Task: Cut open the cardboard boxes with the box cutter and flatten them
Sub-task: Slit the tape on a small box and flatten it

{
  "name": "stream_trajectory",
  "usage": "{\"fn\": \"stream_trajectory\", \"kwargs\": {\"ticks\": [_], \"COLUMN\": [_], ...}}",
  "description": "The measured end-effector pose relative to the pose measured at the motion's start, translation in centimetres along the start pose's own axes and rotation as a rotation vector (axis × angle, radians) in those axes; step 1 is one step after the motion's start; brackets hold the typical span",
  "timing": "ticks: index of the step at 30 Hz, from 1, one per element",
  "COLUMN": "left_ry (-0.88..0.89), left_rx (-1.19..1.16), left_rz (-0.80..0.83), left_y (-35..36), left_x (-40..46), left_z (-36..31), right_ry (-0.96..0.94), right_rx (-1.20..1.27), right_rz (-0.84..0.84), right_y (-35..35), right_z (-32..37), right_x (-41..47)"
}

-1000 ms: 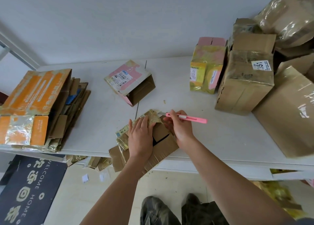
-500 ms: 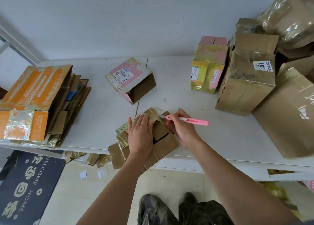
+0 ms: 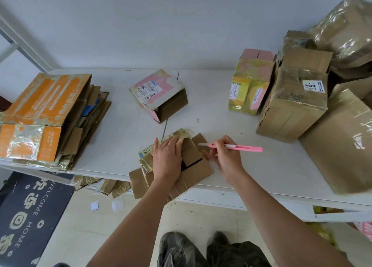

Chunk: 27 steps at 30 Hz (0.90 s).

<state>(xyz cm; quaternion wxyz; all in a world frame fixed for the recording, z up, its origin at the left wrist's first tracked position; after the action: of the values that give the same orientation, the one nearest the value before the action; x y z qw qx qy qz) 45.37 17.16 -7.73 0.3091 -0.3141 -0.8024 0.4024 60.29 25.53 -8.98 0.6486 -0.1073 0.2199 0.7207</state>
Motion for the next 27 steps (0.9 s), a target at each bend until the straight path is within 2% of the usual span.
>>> {"fn": "stream_trajectory", "kwargs": {"ticks": [1,3,6,7,9,12,14,17,19,21,23,27], "left_ry": [-0.014,-0.052,-0.108,-0.108,-0.085,-0.060,-0.044,-0.015,-0.001,-0.007,-0.023,-0.025], "left_rx": [-0.011,-0.049,-0.074,-0.067,-0.062,-0.126,-0.168,-0.153,-0.168,-0.204,-0.198,0.222], "left_rz": [0.007,0.023,0.115,0.160,0.245,0.339,0.370,0.384,0.373,0.384,0.373,0.054], "left_y": [-0.2,-0.5,-1.4,-1.7,-2.4,-3.2,-3.6,-3.9,-4.2,-4.8,-5.6,-7.6], "left_x": [0.2,0.6,1.6,2.0,2.7,3.6,3.8,3.8,4.0,4.2,4.5,4.9], "left_z": [0.0,-0.3,-0.1,0.2,0.6,0.8,0.7,0.3,0.1,0.2,0.4,1.1], "right_ry": [-0.069,-0.348,-0.806,-0.861,-0.820,-0.712,-0.695,-0.745,-0.772,-0.787,-0.856,-0.967], "right_rx": [-0.040,-0.241,-0.723,-0.926,-1.278,-1.547,-1.586,-1.238,-1.064,-1.145,-1.362,-1.590], "right_rz": [-0.033,-0.092,-0.075,-0.054,-0.001,0.086,0.095,0.064,0.176,0.309,0.319,0.188], "right_y": [-0.1,-0.2,-1.0,-1.4,-2.5,-3.5,-3.4,-1.6,0.5,2.2,2.9,3.4], "right_z": [0.1,0.7,1.6,1.8,2.1,2.7,3.2,3.7,3.3,2.2,1.2,0.9], "right_x": [0.1,0.2,1.3,1.7,2.5,3.0,2.6,0.5,-1.3,-2.8,-3.5,-3.8]}}
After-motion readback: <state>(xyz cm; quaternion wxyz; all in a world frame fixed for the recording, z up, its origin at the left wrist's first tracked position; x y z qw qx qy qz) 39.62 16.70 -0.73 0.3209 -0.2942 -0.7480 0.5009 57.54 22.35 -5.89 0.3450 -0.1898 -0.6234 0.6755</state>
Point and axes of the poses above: each hand's wrist, its own x-axis towards the middle knuckle, its own y-axis out of the palm, z = x × y, the point moved 1 cm from there along x, towards the middle knuckle, and after that the axes turned 10 degrees about -z, right-handed, at the moved point
